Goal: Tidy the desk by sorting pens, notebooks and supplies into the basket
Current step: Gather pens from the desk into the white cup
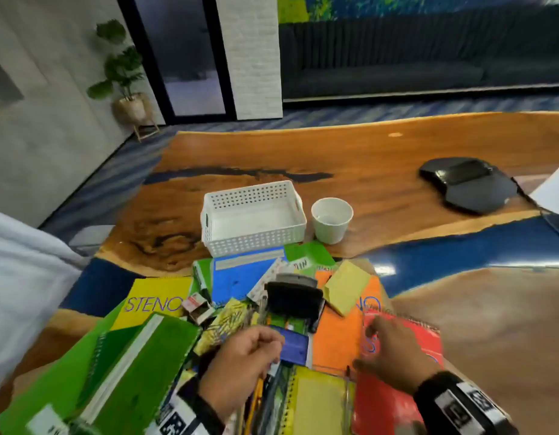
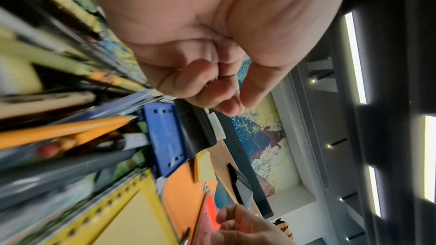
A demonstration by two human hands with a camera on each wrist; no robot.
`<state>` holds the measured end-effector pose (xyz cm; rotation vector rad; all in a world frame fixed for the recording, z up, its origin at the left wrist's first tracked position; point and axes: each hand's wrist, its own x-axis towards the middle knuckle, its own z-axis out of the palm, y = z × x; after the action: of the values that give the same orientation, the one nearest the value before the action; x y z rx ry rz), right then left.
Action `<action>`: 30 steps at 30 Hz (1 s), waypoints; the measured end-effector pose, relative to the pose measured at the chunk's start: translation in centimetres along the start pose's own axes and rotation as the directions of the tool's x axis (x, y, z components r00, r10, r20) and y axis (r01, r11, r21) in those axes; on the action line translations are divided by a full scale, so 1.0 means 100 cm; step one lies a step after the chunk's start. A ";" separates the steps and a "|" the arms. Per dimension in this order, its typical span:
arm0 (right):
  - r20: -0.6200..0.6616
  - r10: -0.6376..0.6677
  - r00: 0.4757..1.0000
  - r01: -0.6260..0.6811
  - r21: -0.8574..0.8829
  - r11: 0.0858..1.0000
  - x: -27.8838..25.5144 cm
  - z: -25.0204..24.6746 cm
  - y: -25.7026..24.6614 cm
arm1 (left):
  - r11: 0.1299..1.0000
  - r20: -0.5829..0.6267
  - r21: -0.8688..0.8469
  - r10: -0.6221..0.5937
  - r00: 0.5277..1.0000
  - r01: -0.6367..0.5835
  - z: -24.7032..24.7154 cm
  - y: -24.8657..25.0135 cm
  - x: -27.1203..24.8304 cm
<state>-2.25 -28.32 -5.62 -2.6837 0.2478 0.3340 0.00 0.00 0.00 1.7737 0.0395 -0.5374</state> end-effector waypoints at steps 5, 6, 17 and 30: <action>0.287 -0.049 0.957 0.005 0.152 0.988 -0.011 0.025 0.026 | 0.972 -0.031 -0.227 -0.066 0.997 0.057 0.004 -0.056 0.003; 0.289 -0.063 0.955 0.016 0.162 0.987 -0.015 0.023 0.026 | 0.943 -0.042 -0.326 -0.091 0.995 0.073 0.004 -0.062 0.003; 0.185 0.010 0.983 0.001 -0.057 0.998 -0.009 0.023 0.012 | 0.835 -0.019 -0.548 -0.058 0.998 0.038 0.004 -0.094 -0.007; 0.130 0.030 0.991 -0.014 -0.120 0.993 -0.014 0.021 0.000 | 0.766 -0.046 -0.636 0.084 0.995 -0.094 0.005 -0.110 -0.011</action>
<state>-4.00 -27.21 -7.13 -2.7622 0.2243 0.5470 -4.49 2.86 -9.73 1.0974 0.1332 -0.3775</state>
